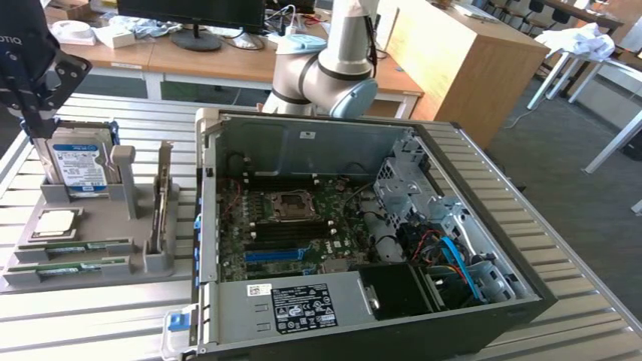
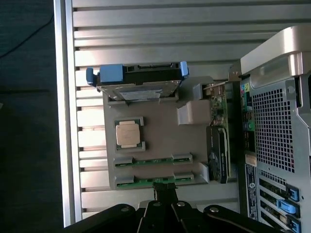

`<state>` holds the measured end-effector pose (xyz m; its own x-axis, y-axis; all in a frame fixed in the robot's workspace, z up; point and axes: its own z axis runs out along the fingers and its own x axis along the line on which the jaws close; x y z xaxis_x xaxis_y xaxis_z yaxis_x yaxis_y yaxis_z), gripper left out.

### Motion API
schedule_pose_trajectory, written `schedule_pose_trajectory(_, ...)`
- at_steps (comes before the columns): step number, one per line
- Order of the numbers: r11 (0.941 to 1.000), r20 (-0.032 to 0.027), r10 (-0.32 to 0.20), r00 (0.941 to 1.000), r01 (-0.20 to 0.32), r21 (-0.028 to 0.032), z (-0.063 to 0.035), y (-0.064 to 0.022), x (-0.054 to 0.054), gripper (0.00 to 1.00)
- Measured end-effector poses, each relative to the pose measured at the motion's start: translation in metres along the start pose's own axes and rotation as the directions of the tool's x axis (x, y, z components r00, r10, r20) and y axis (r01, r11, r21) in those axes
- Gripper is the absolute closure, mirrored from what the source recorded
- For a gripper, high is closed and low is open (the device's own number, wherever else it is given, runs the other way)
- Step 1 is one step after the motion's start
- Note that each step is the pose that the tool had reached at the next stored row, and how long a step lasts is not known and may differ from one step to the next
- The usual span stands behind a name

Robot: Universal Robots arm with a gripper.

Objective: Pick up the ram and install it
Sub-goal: 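Reach for the ram, then pick up the ram and move it above insertion slot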

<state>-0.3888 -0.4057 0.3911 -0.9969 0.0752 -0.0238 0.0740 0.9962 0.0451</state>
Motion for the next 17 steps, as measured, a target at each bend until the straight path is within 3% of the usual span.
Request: schedule_pose_trajectory(17,1.0000,0.0000,0.000,1.0000,0.000,0.0000,-0.0001,-0.0022,-0.0002,0.90)
